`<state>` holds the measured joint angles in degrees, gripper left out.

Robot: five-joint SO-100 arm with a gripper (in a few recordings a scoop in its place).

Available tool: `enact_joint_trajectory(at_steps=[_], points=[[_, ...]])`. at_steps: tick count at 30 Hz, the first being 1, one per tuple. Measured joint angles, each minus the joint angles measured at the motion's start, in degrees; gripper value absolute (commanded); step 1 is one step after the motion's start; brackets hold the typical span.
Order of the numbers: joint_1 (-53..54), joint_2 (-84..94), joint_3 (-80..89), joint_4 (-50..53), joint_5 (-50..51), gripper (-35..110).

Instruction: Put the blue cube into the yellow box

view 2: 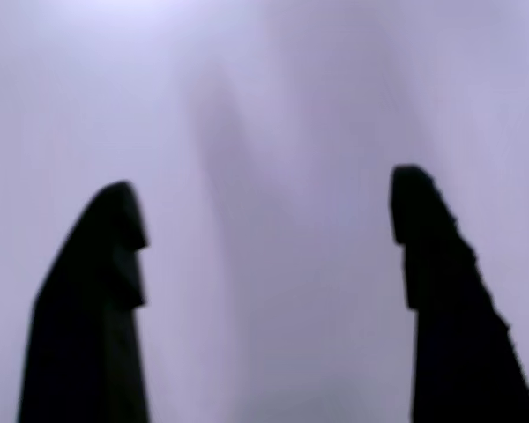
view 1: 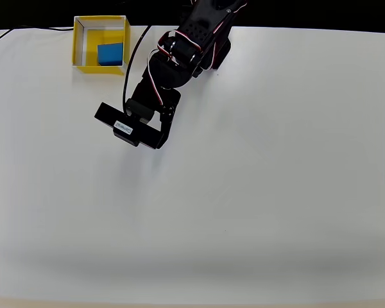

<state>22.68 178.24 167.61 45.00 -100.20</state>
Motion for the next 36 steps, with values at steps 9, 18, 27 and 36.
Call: enact_joint_trajectory(at_steps=[9, 18, 27, 36], points=[[-14.9, 10.8, 10.6, 14.7, 2.5, 2], [-21.4, 12.0, 11.1, 23.6, 5.0, 0], [-22.7, 12.0, 11.1, 31.9, 7.5, 0], [-23.1, 12.0, 11.1, 31.9, 7.4, 1]])
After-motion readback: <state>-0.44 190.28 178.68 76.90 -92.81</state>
